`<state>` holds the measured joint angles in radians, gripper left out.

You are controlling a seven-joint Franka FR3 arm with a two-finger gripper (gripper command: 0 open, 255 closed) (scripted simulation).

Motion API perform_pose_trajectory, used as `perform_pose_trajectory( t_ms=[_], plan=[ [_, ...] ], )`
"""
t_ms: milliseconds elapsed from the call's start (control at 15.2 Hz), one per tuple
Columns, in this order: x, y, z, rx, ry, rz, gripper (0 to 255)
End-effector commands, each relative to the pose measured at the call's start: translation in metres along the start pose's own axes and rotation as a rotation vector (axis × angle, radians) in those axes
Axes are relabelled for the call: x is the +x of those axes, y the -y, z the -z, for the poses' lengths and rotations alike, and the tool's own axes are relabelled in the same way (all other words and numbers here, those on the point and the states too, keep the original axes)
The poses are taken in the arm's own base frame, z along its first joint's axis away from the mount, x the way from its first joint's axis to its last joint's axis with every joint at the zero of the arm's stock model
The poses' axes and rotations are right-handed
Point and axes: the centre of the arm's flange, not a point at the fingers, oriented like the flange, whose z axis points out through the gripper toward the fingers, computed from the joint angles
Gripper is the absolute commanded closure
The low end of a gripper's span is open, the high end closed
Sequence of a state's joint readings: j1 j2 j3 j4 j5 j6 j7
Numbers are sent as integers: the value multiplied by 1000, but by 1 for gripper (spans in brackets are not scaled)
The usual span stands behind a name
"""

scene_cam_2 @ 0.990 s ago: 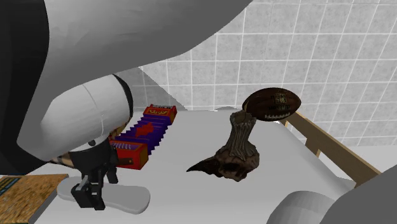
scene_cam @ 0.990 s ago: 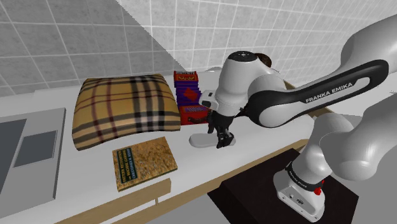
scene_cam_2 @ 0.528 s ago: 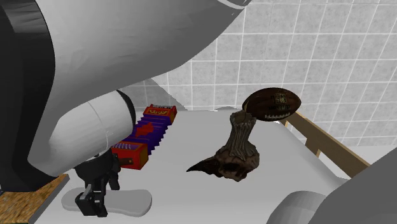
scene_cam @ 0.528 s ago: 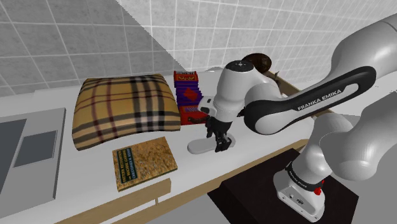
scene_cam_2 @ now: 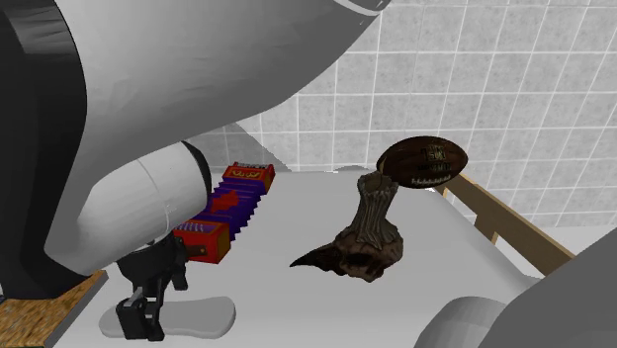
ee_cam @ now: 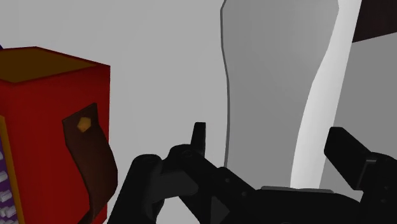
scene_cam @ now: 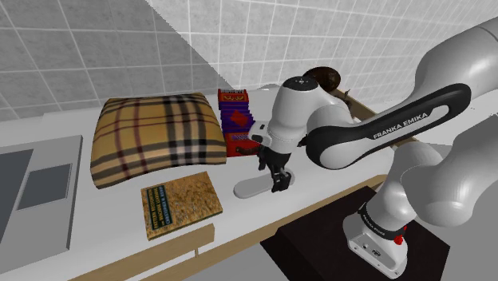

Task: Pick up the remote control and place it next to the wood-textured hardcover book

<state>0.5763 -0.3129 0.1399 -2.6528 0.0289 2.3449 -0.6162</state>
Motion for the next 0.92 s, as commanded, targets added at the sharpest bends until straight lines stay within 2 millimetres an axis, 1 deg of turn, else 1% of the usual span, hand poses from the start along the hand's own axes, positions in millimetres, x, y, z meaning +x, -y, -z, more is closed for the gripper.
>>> perform_pose_trajectory(
  t_ms=[0, 132, 330, 396, 858],
  plan=[
    [0, 0, 0, 0, 0, 0, 0],
    [0, 0, 0, 0, 0, 0, 0],
    [0, 0, 39, 0, 0, 0, 0],
    [0, 0, 50, 0, 0, 0, 0],
    [0, 0, 50, 0, 0, 0, 0]
  ],
)
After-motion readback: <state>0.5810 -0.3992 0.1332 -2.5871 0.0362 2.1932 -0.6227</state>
